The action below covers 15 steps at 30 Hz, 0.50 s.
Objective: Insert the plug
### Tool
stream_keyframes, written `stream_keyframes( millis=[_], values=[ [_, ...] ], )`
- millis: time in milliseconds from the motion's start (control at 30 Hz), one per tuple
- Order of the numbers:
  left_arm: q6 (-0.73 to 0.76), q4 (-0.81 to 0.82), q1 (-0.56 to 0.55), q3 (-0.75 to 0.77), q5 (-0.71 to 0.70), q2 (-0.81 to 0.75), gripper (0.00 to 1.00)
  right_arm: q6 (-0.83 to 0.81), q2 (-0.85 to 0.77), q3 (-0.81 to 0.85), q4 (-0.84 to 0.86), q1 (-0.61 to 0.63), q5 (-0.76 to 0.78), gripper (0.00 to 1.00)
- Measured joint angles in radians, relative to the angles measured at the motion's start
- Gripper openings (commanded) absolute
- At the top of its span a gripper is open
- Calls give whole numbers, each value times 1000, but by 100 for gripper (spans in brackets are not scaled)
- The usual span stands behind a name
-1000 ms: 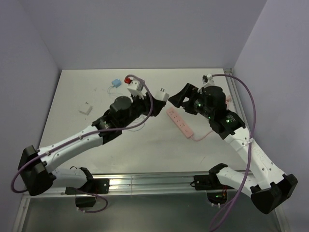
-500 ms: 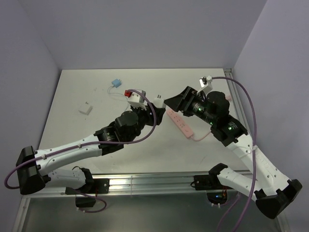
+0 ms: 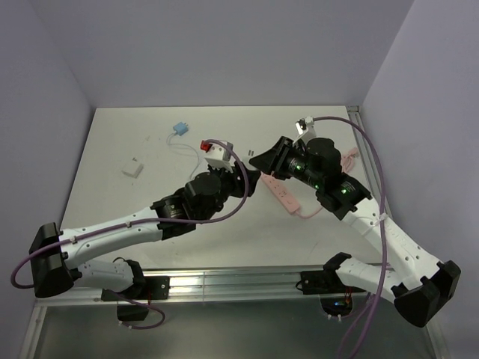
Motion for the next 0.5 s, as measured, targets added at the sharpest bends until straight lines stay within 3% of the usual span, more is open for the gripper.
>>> stream_keyframes(
  millis=[33,67,167,300,500],
  values=[
    [5,-5,1,3,12,0,44,-2,-4,0,-5,0,2,0],
    [16,-10,3,8,24,0,64,-6,-8,1,-9,0,5,0],
    [62,-22,8,11,108,-14,83,-42,-23,16,-40,0,7,0],
    [117,-88,11,8,259,-94,88,-127,-35,55,-87,8,-38,0],
    [166,-165,85,-6,535,-341,81,-314,-74,68,-158,-4,-198,0]
  ],
)
